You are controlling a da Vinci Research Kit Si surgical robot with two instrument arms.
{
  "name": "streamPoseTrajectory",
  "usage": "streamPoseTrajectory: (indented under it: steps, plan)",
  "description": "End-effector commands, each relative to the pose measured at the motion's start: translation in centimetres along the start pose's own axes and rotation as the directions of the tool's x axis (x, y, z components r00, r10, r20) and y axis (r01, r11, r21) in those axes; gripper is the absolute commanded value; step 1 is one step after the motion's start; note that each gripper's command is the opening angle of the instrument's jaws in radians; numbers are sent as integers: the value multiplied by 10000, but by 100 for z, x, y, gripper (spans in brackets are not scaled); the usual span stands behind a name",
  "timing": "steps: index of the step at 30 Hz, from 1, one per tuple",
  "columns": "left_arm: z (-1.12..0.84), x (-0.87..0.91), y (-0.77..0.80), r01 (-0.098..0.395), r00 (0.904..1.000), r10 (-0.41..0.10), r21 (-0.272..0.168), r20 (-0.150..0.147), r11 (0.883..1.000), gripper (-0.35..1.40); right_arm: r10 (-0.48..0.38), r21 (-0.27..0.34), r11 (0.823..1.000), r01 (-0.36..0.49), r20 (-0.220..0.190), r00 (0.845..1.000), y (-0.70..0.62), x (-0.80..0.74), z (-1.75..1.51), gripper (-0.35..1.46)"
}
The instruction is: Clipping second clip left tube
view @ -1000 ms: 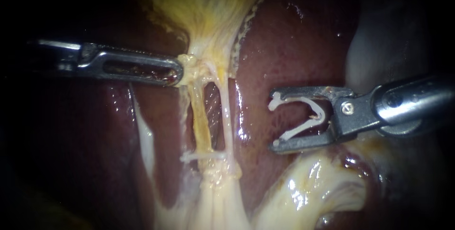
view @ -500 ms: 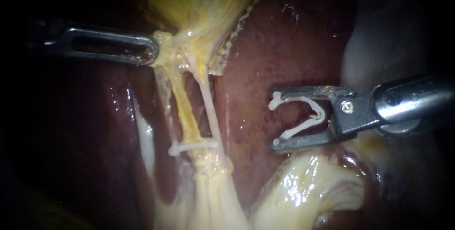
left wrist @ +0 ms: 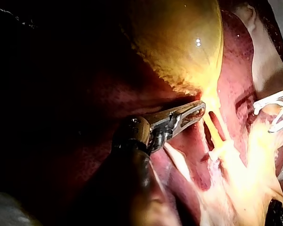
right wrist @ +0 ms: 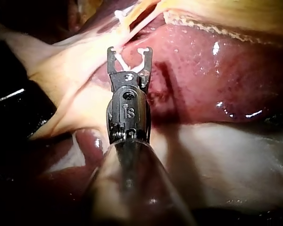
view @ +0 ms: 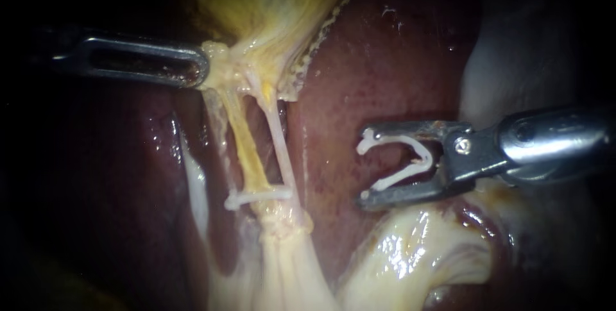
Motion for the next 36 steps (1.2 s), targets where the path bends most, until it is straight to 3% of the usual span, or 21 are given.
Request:
streamPoseTrajectory:
  steps: [1,7,19,36]
  plan:
    - [1,1,0,-9,10000,9,-7,-2,10000,-35,188,75,9998,-187,-120,9998,1,0,1,50]
    - [2,2,-1,-13,10000,13,-19,4,10000,-35,1100,437,9933,-1072,-661,9917,1,-1,9,50]
    - [4,2,-3,-13,10000,13,-43,15,10000,-35,1479,890,9858,-1427,-555,9874,-10,-12,53,49]
    - [4,2,-4,-11,10000,11,-50,18,10000,-35,1647,1530,9764,-1523,-716,9837,-8,-14,83,48]
